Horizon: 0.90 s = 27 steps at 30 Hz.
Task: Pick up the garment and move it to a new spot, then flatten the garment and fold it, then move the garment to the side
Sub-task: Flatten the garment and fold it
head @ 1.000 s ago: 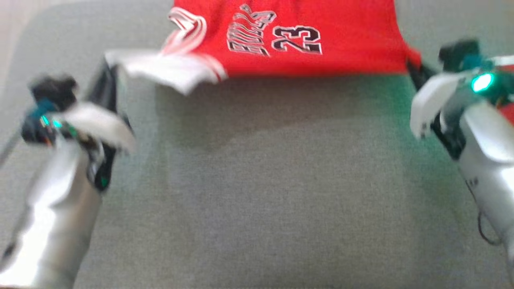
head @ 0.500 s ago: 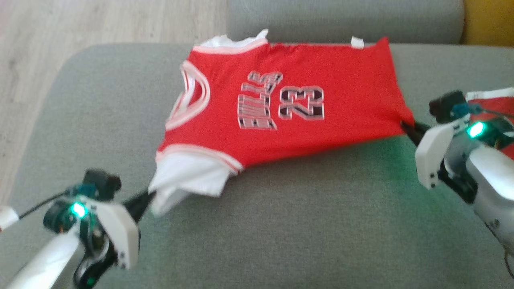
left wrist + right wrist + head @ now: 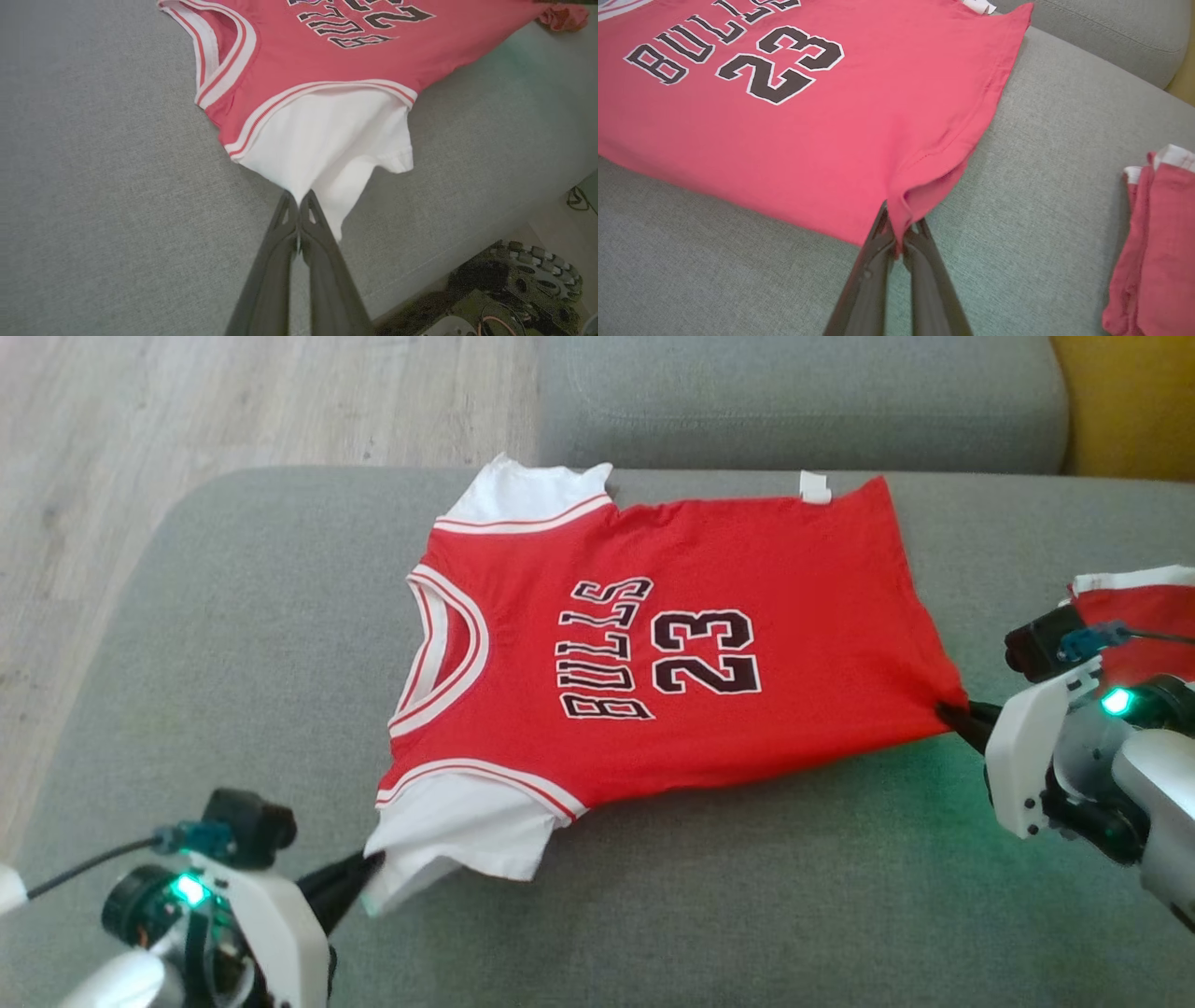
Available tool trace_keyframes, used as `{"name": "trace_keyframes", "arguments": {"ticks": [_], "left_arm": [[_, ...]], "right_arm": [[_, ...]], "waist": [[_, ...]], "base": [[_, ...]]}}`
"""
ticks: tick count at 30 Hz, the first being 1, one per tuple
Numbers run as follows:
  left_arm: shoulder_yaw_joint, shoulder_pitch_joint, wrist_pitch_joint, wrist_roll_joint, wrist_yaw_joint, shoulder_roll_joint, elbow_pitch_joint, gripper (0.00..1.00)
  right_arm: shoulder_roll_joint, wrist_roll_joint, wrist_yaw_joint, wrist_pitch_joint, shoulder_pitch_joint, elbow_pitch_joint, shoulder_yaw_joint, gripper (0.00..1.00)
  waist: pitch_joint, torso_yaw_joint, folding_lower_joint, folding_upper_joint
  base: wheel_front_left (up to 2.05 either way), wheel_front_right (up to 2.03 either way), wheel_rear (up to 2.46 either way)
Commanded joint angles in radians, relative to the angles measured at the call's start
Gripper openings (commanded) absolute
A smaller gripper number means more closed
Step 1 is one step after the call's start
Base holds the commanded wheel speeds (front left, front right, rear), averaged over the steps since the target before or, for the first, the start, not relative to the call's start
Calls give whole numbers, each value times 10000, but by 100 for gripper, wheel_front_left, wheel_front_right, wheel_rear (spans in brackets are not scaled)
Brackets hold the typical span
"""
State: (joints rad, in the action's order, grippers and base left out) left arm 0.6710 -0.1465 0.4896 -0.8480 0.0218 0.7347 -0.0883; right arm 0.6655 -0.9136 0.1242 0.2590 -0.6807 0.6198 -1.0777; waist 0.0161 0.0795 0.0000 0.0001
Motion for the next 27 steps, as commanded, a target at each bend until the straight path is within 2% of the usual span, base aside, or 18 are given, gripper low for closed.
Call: {"name": "trace_keyframes", "arguments": {"ticks": [1,10,19,27], "left_arm": [[-708,-808,-158,163,-136,429,-273,0],[-1064,-2463,-433,565,-124,-35,467,0],[-813,-4686,-347,1198,352,-760,2373,0],[-107,-6491,-459,2245,780,-1156,4316,0]], "right_arm": [[355,-137,65,-37,-144,-238,34,0],[107,-332,65,-78,-837,-213,118,0],[-628,-364,65,-163,-1764,755,410,0],[-1414,-221,65,-365,-2506,1683,479,0]], "waist": [[152,-20,0,-1],[706,-213,0,-1],[1354,-570,0,-1],[1984,-839,0,-1]], "base": [[0,0,0],[0,0,0],[0,0,0],[0,0,0]]}}
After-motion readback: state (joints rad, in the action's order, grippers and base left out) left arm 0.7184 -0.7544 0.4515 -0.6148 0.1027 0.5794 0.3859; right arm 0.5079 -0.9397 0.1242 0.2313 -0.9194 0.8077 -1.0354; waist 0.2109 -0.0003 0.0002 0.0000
